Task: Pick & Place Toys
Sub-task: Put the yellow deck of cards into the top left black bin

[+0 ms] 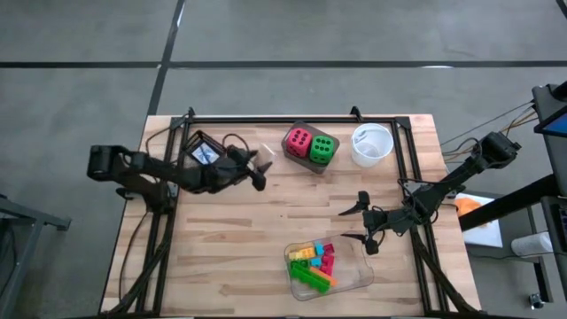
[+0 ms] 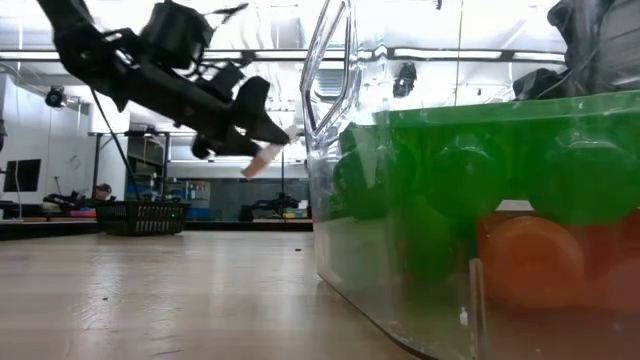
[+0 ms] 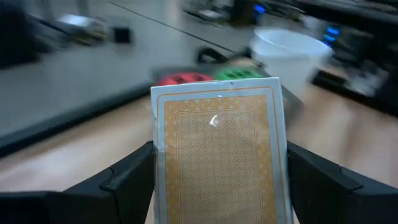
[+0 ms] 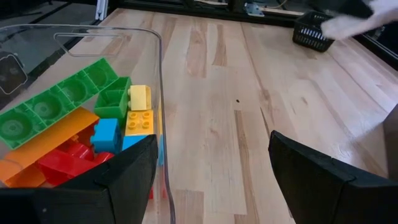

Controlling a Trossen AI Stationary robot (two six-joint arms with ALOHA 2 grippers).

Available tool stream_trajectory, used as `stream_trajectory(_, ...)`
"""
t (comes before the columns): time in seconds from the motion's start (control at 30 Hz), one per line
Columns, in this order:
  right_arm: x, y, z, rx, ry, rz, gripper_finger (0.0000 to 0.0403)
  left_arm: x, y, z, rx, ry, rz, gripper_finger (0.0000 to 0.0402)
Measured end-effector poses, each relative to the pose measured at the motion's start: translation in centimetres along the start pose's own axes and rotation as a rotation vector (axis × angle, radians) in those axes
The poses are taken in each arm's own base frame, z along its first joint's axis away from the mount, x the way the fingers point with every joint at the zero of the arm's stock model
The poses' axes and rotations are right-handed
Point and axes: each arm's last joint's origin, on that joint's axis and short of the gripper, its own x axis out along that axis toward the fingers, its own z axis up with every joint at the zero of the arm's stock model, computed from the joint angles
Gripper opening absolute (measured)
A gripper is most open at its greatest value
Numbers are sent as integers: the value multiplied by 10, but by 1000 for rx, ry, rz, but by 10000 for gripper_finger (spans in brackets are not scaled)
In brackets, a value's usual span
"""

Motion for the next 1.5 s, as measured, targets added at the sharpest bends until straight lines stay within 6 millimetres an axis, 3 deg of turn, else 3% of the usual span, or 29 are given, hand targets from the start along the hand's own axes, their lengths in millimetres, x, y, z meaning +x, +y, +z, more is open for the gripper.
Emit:
stream_trajectory(0.43,0,0,0,0,0,0,301,-37,22,0,-68,-72,425,293)
stream_trajectory(0.97,0,0,0,1,0,0,301,-43,52,-11,84,-44,822,293)
stream_trajectory(1.5,0,0,0,0,0,0,301,-48,81,-38,66,80,847,293)
